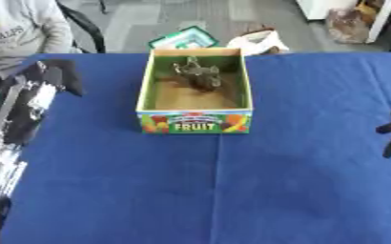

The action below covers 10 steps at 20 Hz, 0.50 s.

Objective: Pick up objects on the table and place them in the box.

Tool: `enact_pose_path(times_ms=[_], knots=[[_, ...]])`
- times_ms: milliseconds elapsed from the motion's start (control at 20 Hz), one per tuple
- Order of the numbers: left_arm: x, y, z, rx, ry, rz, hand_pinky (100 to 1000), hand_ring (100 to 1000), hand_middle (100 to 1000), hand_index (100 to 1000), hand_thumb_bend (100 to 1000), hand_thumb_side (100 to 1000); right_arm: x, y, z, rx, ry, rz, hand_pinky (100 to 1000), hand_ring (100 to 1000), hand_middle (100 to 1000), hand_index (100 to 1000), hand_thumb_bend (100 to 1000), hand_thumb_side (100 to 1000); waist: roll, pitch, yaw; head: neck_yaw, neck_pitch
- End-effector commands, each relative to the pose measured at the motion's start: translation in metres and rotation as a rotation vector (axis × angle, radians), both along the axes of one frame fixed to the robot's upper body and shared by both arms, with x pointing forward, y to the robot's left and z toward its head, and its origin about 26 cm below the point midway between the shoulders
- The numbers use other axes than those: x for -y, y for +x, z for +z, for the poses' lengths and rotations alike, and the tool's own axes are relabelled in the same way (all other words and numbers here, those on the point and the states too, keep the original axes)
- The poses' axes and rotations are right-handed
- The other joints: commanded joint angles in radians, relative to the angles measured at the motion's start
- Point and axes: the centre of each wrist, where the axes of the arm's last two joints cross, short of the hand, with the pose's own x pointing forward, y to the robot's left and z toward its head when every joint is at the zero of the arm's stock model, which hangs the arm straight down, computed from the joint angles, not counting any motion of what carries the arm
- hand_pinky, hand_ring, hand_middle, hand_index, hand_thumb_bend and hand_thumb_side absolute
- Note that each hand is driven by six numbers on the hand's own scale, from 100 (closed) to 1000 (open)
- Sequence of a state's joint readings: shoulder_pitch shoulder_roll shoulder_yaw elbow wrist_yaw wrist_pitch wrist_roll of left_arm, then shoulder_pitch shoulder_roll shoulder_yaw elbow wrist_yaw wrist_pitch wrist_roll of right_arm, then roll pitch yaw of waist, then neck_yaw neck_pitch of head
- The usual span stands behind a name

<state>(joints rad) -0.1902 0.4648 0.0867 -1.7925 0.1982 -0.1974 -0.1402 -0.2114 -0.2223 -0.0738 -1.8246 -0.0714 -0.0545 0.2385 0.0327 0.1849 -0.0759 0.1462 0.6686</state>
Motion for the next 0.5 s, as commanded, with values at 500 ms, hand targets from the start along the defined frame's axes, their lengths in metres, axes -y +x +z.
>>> enact_pose_path(times_ms=[500], knots=[[-0.002, -0.004, -0.009, -0.057, -0.071, 0.014, 551, 512, 548, 743, 100, 739, 0.001, 0.0, 0.01, 0.035, 0.002, -0.005, 365, 628, 513, 691, 100, 444, -0.001, -0.009, -0.001, -0.007, 0.01]])
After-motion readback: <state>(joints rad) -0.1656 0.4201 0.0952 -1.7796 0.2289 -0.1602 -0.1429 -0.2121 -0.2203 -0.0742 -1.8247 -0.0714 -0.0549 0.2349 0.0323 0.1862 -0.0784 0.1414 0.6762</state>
